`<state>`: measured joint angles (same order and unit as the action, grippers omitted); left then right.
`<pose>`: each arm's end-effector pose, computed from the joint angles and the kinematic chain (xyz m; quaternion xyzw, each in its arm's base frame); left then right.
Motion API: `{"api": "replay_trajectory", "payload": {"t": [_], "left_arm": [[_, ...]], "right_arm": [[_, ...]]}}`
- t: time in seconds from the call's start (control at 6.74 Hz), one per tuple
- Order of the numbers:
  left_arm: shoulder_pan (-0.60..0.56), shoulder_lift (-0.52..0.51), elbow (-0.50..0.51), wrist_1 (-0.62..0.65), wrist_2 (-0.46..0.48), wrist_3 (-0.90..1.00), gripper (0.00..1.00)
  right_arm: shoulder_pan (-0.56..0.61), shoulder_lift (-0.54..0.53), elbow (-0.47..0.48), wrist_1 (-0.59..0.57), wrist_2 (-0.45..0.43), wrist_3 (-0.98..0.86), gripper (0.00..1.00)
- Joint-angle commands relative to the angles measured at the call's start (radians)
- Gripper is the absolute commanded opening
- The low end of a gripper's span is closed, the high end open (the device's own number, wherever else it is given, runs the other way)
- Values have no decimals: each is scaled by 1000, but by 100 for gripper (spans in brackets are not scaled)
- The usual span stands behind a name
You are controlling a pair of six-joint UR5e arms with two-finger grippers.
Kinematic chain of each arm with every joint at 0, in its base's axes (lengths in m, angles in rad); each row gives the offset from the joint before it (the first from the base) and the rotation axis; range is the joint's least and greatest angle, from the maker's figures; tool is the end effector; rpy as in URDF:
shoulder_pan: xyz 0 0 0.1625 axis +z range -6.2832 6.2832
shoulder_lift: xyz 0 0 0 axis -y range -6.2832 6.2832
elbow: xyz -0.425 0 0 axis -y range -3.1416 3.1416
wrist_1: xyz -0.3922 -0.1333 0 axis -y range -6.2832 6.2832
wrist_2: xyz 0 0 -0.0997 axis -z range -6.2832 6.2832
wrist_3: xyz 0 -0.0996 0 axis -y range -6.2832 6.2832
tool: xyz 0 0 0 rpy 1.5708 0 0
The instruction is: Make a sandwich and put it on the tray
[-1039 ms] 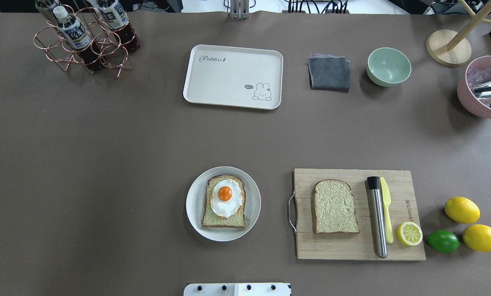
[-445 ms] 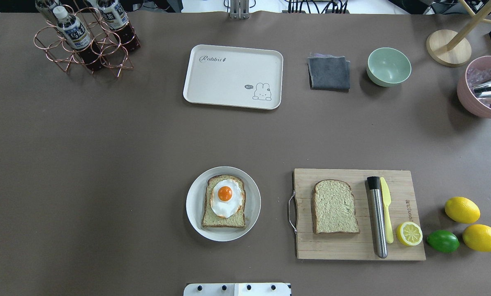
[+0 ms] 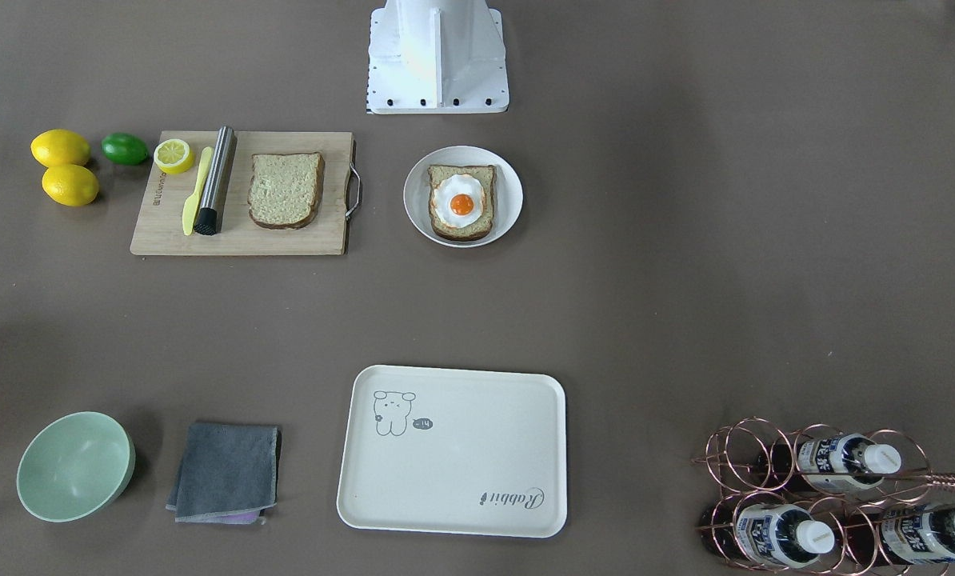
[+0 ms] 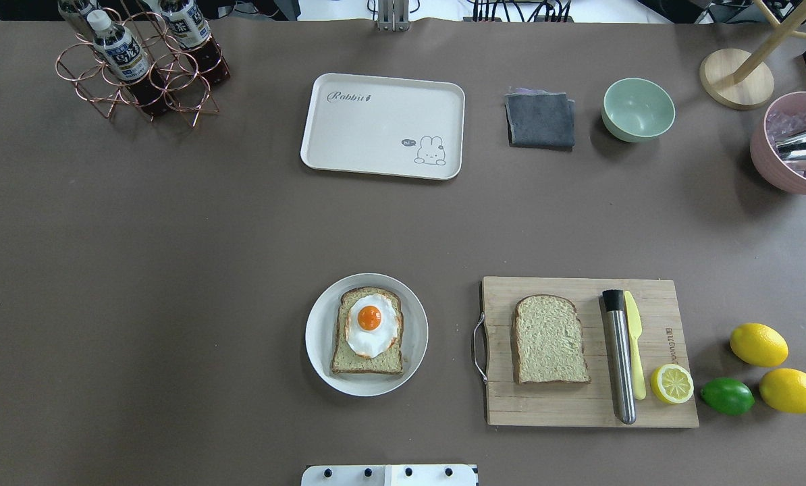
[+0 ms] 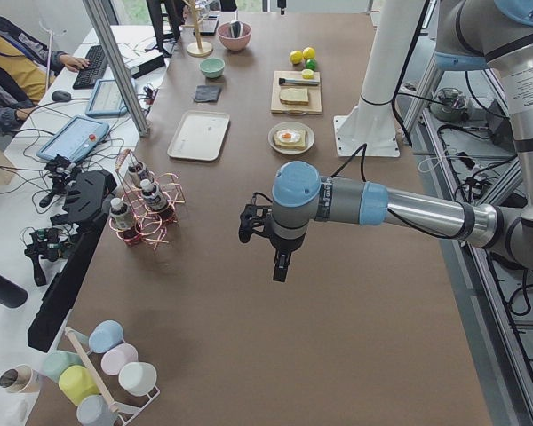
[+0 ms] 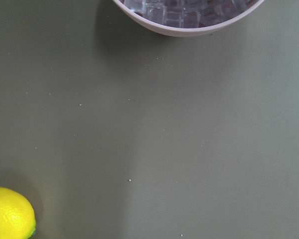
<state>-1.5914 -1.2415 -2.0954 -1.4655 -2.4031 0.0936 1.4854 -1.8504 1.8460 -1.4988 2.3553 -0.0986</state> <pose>-0.0669 -0.3513 0.5464 0.0641 0.4008 0.0515 0.9125 0.0304 -0.3831 0.6363 0.0337 -0.3818 -0.0977 0.9184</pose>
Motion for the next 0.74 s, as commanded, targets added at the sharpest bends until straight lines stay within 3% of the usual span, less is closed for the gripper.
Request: {"api": "replay_trajectory", "payload": {"t": [0.0,0.59], "left_arm": [[1,2,-5,-2,-8,6,96],[-22,14,-6,-33,19,6,98]], "right_arm": [[-4,2,-31,2,9,2,100],[-8,2,-27,35,9,7,100]]}}
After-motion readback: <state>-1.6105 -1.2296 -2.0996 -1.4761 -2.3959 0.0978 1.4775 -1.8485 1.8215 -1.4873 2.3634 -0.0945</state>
